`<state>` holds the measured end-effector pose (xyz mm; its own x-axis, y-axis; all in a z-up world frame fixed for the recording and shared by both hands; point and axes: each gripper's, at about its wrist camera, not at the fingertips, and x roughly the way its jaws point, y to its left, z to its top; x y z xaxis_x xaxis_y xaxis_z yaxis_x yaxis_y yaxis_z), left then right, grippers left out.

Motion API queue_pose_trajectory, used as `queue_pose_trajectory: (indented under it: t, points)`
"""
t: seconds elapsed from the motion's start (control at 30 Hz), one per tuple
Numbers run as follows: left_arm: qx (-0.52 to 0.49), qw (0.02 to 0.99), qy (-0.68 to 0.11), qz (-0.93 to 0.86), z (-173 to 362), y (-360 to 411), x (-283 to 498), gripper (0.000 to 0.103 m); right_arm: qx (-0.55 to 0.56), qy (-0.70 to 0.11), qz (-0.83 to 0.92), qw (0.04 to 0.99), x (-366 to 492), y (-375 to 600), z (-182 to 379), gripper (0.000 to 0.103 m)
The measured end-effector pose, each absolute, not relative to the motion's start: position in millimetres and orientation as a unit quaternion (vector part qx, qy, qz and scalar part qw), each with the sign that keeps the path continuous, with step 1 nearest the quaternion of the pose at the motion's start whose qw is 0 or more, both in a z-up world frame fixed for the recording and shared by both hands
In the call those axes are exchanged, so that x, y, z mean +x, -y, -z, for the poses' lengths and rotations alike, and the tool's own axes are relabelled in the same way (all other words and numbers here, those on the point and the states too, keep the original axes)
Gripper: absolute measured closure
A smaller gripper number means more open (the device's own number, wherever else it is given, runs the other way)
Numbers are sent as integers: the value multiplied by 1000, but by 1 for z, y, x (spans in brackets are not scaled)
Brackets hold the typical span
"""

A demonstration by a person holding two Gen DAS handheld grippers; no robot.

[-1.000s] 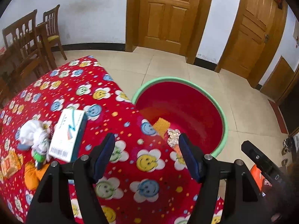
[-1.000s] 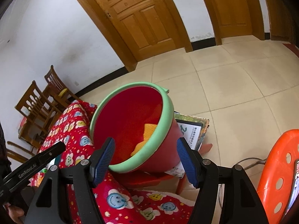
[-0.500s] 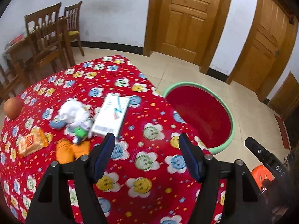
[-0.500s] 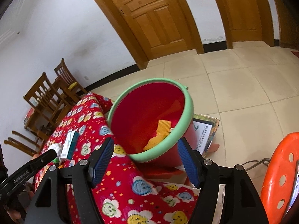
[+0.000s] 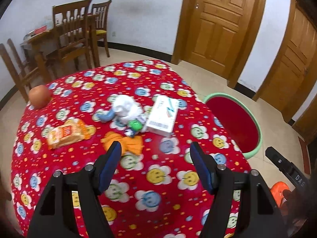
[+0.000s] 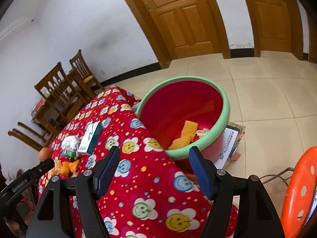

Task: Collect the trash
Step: 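Move both grippers back over the table toward the orange cloth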

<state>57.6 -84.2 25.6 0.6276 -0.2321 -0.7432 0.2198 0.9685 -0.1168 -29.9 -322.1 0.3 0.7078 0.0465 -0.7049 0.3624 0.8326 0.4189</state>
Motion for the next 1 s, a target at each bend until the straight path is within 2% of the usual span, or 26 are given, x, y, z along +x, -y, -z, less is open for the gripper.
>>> queue_pose_trajectory:
  t: [0.6, 1.0]
  points:
    - [-50, 901, -431, 24, -3, -5, 58, 31, 249, -406, 46, 878, -19, 277, 15, 26]
    - [-46, 893, -445, 48, 15, 10, 77, 31, 245, -422, 46, 872, -13, 274, 27, 26]
